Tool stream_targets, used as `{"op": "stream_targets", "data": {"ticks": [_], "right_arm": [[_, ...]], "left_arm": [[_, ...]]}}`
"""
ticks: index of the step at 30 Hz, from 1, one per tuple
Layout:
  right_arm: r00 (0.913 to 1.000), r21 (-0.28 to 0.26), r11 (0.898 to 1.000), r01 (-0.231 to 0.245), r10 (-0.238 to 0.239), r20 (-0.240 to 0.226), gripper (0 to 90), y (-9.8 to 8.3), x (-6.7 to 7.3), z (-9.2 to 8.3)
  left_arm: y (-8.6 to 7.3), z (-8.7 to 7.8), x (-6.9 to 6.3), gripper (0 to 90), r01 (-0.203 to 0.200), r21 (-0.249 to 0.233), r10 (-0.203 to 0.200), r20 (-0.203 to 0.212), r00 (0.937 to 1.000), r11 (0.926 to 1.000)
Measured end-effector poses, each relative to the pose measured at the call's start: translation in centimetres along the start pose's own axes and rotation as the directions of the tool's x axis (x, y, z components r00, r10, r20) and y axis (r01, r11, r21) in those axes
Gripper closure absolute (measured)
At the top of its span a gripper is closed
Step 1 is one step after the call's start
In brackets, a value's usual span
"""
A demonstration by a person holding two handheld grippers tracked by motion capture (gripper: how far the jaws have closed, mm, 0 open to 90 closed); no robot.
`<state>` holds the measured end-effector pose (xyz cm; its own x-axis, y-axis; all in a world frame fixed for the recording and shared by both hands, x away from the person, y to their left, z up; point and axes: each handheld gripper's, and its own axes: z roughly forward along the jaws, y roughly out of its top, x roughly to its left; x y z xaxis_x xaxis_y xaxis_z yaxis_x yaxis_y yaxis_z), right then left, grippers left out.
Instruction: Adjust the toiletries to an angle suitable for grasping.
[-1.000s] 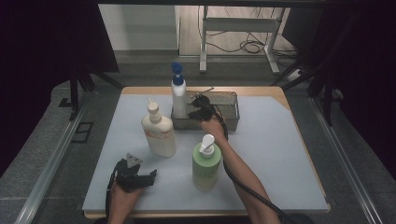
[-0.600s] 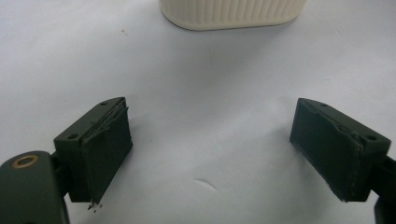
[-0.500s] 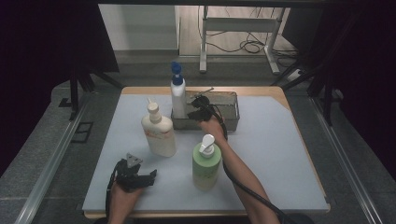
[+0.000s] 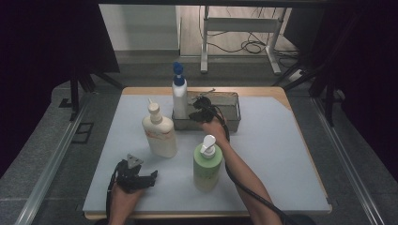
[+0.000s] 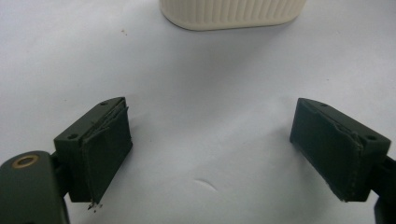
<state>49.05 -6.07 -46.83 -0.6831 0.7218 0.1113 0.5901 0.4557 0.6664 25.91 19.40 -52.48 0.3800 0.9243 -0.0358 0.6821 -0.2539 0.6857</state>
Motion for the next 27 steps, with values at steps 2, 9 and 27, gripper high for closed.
{"op": "stream_targets", "data": {"ticks": [2,9,27], "right_arm": [[1.0000,-0.004,1.000,0.000,0.000,0.005,79.6,-0.1,-0.2,-0.1],[0.9998,-0.021,1.000,-0.015,0.015,0.014,73.7,-0.3,-1.0,-1.1],[0.9992,-0.061,0.997,0.039,-0.038,0.014,48.4,-0.3,-0.9,-4.3]], "left_arm": [[0.0,0.0,0.0,12.1,0.000,0.000,0.000,0.000,1.0000,1.0000],[0.0,0.0,0.0,12.1,-0.002,0.001,0.002,-0.001,1.0000,1.0000],[0.0,0.0,0.0,12.1,-0.002,0.002,0.002,0.000,1.0000,1.0000]]}}
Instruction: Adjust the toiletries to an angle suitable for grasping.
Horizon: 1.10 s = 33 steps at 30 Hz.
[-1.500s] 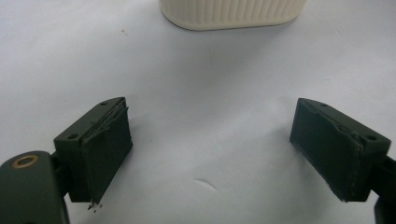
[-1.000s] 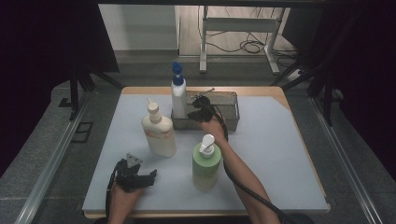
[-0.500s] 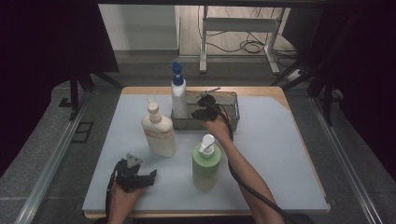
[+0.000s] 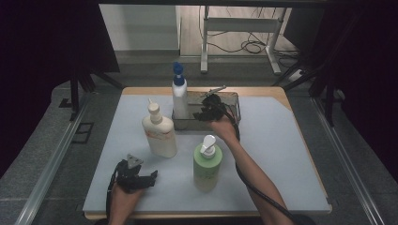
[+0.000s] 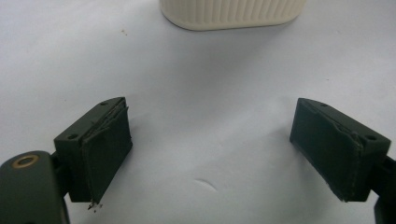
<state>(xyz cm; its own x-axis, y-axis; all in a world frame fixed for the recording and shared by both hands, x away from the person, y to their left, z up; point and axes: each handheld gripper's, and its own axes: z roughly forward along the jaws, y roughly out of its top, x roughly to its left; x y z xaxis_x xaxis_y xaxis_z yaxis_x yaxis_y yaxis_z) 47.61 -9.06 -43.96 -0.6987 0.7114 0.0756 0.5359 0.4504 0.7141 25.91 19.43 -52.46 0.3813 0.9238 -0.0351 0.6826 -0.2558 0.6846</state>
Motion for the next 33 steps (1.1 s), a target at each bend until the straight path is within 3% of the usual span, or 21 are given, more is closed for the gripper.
{"op": "stream_targets", "data": {"ticks": [18,33], "right_arm": [[0.9971,-0.016,0.997,0.072,-0.072,-0.023,29.2,-1.0,0.3,-2.8],[0.9950,-0.022,0.996,0.091,-0.092,-0.038,17.6,-2.5,0.5,-4.7]], "left_arm": [[0.0,0.0,0.0,12.1,0.000,-0.002,0.000,0.000,1.0000,1.0000],[0.0,0.0,0.0,12.1,0.001,-0.002,-0.001,0.000,1.0000,1.0000]]}}
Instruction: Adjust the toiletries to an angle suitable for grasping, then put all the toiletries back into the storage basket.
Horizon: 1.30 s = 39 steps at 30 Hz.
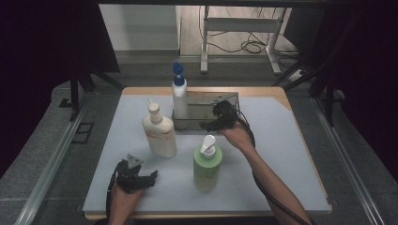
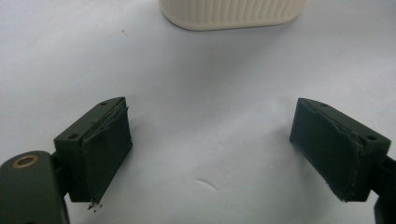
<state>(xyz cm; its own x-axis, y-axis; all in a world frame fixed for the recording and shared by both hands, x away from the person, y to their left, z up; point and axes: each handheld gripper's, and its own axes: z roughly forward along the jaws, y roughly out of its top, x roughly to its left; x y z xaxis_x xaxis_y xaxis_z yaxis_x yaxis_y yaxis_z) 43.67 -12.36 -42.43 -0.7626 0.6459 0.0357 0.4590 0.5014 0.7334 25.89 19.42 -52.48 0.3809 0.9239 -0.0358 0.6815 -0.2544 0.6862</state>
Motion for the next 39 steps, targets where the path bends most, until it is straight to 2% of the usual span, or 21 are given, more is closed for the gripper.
{"op": "stream_targets", "data": {"ticks": [8,18,39], "right_arm": [[0.9998,-0.017,1.000,0.017,-0.017,-0.010,14.4,-0.8,0.4,-0.9],[0.9988,-0.012,0.999,0.043,-0.043,-0.023,13.6,-2.1,1.2,-2.1],[0.9971,0.022,0.998,0.059,-0.058,-0.049,11.3,-5.9,0.7,-4.0]], "left_arm": [[0.0,0.0,0.0,12.1,0.000,0.000,0.000,0.000,1.0000,1.0000],[0.0,0.0,0.0,12.1,0.000,-0.001,0.000,-0.002,1.0000,1.0000],[0.0,0.0,0.0,12.1,0.000,-0.001,0.000,-0.002,1.0000,1.0000]]}}
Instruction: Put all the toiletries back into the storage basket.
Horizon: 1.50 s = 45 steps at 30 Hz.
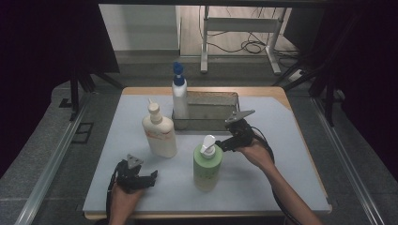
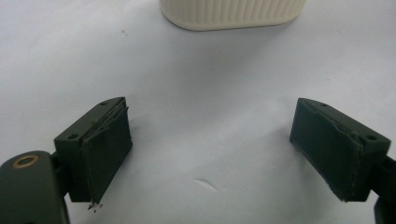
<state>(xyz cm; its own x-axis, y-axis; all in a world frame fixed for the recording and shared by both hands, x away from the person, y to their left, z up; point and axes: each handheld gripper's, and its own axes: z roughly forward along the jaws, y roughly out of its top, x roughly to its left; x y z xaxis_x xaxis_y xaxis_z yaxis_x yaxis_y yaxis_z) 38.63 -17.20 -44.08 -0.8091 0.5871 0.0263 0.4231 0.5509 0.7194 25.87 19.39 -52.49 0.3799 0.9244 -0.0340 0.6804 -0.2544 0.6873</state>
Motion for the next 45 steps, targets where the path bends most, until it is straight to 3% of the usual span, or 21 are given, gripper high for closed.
{"op": "stream_targets", "data": {"ticks": [6,11,27,32,45], "right_arm": [[0.9999,0.023,1.000,0.015,-0.015,0.006,9.0,-1.5,-0.1,-0.4],[1.0000,0.022,1.000,-0.002,0.002,-0.002,8.4,-2.8,0.0,-0.8],[0.9991,0.020,1.000,-0.010,0.011,-0.041,1.8,-5.8,1.0,-2.3],[0.9970,0.006,1.000,-0.025,0.025,-0.073,0.4,-6.5,1.5,-2.8],[0.9895,-0.013,1.000,0.028,-0.029,-0.142,0.6,-7.2,3.8,-3.9]], "left_arm": [[0.0,0.0,0.0,12.1,0.000,0.000,0.000,0.000,1.0000,1.0000],[0.0,0.0,0.0,12.1,0.000,0.000,0.000,-0.001,1.0000,1.0000],[0.0,0.0,0.0,12.1,0.000,0.001,0.000,-0.001,1.0000,1.0000],[0.0,0.0,0.0,12.1,0.000,0.001,0.000,-0.001,1.0000,1.0000],[0.0,0.0,0.0,12.1,0.001,0.000,-0.001,-0.002,1.0000,1.0000]]}}
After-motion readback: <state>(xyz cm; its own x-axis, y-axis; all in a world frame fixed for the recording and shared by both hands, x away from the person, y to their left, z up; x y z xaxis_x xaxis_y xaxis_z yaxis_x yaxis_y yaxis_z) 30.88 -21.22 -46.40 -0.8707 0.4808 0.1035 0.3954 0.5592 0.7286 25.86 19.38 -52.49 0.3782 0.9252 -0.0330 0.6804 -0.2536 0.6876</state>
